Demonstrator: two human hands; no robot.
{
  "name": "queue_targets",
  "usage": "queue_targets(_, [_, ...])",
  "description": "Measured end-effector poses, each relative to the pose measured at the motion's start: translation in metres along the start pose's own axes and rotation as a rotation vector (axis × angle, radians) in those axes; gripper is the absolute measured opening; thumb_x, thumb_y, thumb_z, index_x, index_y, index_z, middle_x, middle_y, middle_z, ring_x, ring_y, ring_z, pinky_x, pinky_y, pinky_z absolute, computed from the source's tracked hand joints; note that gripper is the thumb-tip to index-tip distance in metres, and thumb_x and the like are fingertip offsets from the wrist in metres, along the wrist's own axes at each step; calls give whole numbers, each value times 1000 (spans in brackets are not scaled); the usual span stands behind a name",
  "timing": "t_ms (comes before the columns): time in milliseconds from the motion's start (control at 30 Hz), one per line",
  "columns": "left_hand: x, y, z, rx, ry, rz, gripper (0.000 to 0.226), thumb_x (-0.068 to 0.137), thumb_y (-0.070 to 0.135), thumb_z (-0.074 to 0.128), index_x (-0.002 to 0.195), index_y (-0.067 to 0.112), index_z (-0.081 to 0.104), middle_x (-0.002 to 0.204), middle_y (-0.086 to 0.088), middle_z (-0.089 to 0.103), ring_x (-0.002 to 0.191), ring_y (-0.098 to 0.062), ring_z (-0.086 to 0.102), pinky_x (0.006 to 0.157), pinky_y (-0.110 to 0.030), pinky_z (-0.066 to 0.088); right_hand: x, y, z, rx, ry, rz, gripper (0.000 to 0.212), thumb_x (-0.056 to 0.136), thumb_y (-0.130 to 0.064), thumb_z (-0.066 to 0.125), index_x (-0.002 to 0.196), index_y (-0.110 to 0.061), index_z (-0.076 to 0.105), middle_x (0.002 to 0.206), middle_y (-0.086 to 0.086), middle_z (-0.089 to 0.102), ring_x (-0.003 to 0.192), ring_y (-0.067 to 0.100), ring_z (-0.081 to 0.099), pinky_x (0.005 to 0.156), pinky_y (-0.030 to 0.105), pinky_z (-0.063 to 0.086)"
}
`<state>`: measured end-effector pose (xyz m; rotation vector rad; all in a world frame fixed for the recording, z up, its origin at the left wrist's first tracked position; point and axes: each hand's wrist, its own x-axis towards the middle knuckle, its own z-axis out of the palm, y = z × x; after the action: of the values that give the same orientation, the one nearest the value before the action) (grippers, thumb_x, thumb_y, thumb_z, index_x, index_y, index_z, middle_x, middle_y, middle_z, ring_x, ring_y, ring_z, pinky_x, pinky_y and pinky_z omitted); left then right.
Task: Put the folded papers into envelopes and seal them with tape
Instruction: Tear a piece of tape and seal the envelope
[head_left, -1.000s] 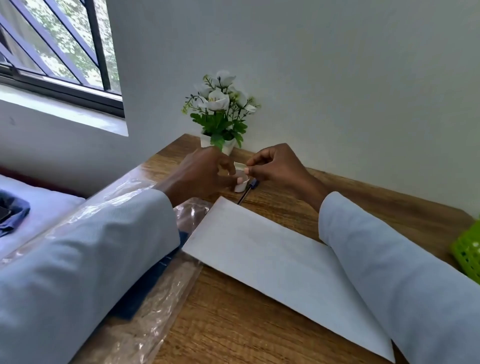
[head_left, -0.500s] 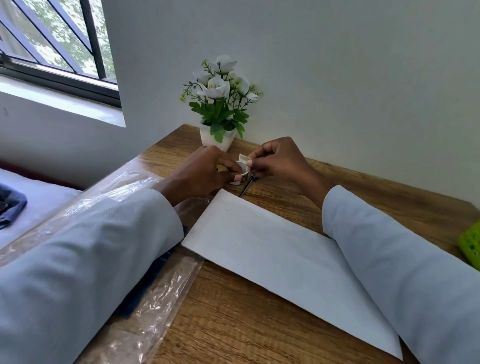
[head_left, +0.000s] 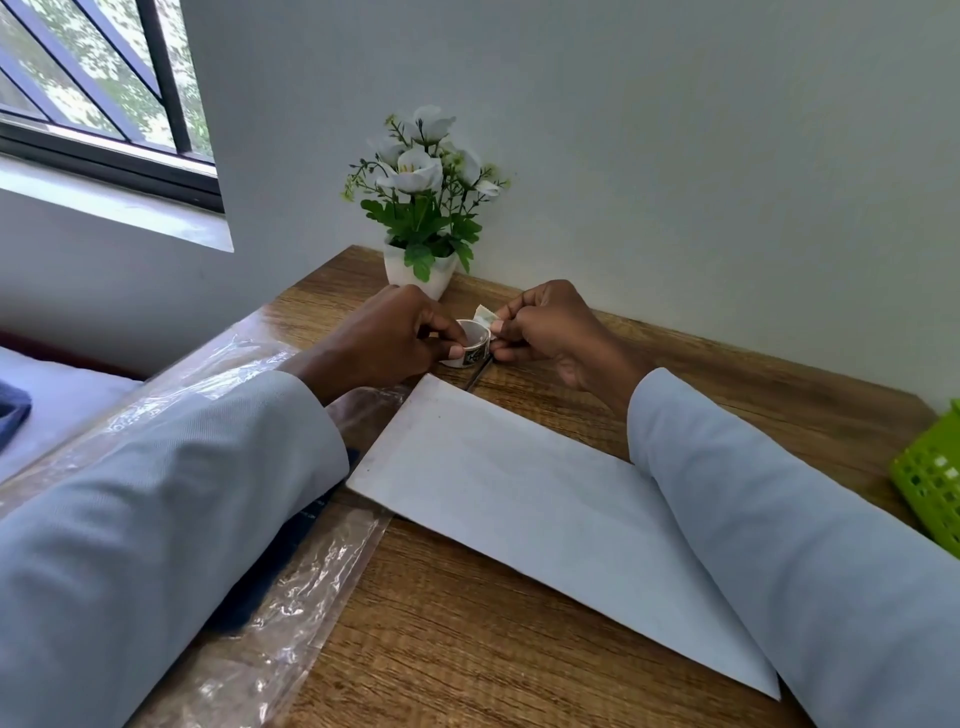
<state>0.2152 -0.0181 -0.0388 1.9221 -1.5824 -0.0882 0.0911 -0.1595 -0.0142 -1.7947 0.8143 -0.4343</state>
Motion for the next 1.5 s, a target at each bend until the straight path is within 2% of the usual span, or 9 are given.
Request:
queue_targets(400, [1,0,-1,2,-18,4,16,87,19,71,101,22,77,98,11,73,82,0,63,69,-10,43,3,1,1,43,96,59,12,97,4,51,108,6,57,77,17,65,56,18,66,49,25,59])
queue_targets(600, [1,-2,2,12,1,-21,18,88,25,70,105,24,76,105,11,73,79,11,57,61,-3,37,-1,5,-21,74,79,-19,6,93,2,63,89,-2,65,83,18,72,55,13,71,53,26,61])
queue_targets(800, [-2,-4,3,40,129,0,26,79,38,76,104,30,76,103,12,74,90,-2,64,74,-17,48,-27,4,-38,78,71,-141,16,86,-5,74,100,3,70,72,12,74,56,13,70,55,25,60])
queue_targets(967, [-5,-9,-2,108,159,10,45,66,54,80,104,30,76,103,8,75,88,-6,64,66,-17,43,-68,1,-54,170,45,-215,13,82,1,75,95,0,73,78,14,76,67,17,74,62,23,60])
queue_targets(1067, [-5,-4,-3,116,220,39,52,66,53,79,108,23,74,111,1,73,94,-9,62,71,-21,43,-97,3,-67,217,45,-256,15,79,6,75,93,0,74,85,14,77,79,20,76,70,24,60])
queue_targets(1167, [-5,17,-7,6,284,88,46,73,56,71,101,20,75,101,10,71,84,-4,64,65,-11,42,-123,9,-81,156,52,-334,20,76,5,78,93,-4,76,92,8,79,87,18,75,77,25,59])
queue_targets(1267, [-9,58,-3,-271,162,129,41,84,50,62,84,11,75,70,9,70,61,0,64,55,-10,46,-145,14,-95,113,55,-391,21,76,1,79,95,-9,78,95,4,79,93,20,75,82,28,59])
queue_targets(1400, [-21,106,12,-644,-170,-7,48,79,55,63,93,11,75,89,-2,77,88,-13,73,66,-24,57,-170,24,-107,131,50,-430,18,81,-7,77,99,-10,78,98,5,78,94,23,75,81,31,60])
queue_targets(1500, [-26,127,20,-752,-283,-7,43,73,47,72,92,8,75,92,-6,76,91,-17,72,66,-27,57,-182,31,-111,139,98,-459,17,81,-9,78,98,-8,77,97,7,78,93,24,75,81,35,61])
